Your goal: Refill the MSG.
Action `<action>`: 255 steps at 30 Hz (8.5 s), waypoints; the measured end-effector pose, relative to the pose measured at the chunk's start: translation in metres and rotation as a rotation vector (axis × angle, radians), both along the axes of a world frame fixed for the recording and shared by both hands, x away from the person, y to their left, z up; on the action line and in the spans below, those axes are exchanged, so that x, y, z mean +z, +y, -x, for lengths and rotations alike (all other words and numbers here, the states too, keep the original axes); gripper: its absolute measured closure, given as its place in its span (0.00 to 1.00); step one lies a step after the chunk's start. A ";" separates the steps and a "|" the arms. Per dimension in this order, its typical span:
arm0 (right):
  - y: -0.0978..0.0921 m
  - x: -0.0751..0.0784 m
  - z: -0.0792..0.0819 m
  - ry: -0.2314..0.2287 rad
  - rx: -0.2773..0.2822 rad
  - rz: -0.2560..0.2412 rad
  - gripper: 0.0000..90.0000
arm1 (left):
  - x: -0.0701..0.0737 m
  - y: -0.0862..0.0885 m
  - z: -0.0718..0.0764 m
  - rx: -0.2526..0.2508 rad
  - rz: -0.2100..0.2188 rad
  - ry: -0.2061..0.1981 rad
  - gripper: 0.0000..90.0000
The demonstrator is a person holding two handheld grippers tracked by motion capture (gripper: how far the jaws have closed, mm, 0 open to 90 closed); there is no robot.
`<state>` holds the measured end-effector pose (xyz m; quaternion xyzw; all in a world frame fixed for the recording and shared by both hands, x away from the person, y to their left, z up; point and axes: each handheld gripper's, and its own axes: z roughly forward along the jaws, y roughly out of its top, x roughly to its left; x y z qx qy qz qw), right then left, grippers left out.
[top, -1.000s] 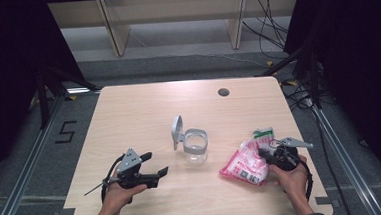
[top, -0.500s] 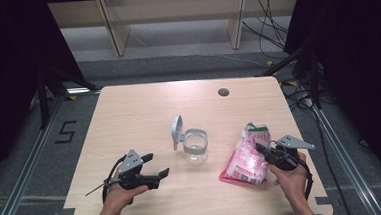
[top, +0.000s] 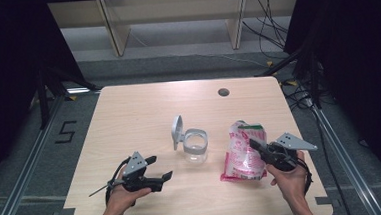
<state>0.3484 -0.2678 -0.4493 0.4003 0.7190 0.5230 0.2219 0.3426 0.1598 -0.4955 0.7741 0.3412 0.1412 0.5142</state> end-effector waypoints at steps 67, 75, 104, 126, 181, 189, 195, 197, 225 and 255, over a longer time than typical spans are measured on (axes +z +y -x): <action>0.078 0.098 0.005 -0.191 0.217 0.003 1.00 | 0.003 -0.151 -0.002 -0.153 -0.024 -0.158 0.66; 0.078 0.101 -0.001 -0.186 0.191 0.005 1.00 | -0.001 -0.166 -0.002 -0.081 0.048 -0.135 0.81; 0.099 0.101 -0.024 -0.172 0.164 0.043 1.00 | -0.011 -0.189 0.007 0.061 0.113 -0.145 0.86; 0.109 0.098 -0.040 -0.108 0.132 0.049 1.00 | -0.015 -0.206 0.001 0.086 0.168 -0.138 0.87; 0.126 0.093 -0.056 -0.081 0.152 0.095 1.00 | -0.012 -0.221 -0.011 0.049 0.248 -0.119 0.87; 0.127 0.091 -0.059 -0.085 0.161 0.096 1.00 | -0.012 -0.222 -0.011 0.045 0.249 -0.118 0.87; 0.127 0.090 -0.060 -0.073 0.156 0.101 1.00 | -0.013 -0.223 -0.011 0.040 0.250 -0.114 0.87; 0.127 0.089 -0.060 -0.062 0.152 0.106 1.00 | -0.013 -0.223 -0.011 0.038 0.248 -0.109 0.88; 0.134 0.084 -0.064 -0.050 0.154 0.105 1.00 | -0.014 -0.225 -0.014 0.029 0.265 -0.107 0.88; 0.137 0.086 -0.064 -0.053 0.155 0.126 1.00 | -0.012 -0.227 -0.016 0.023 0.288 -0.115 0.88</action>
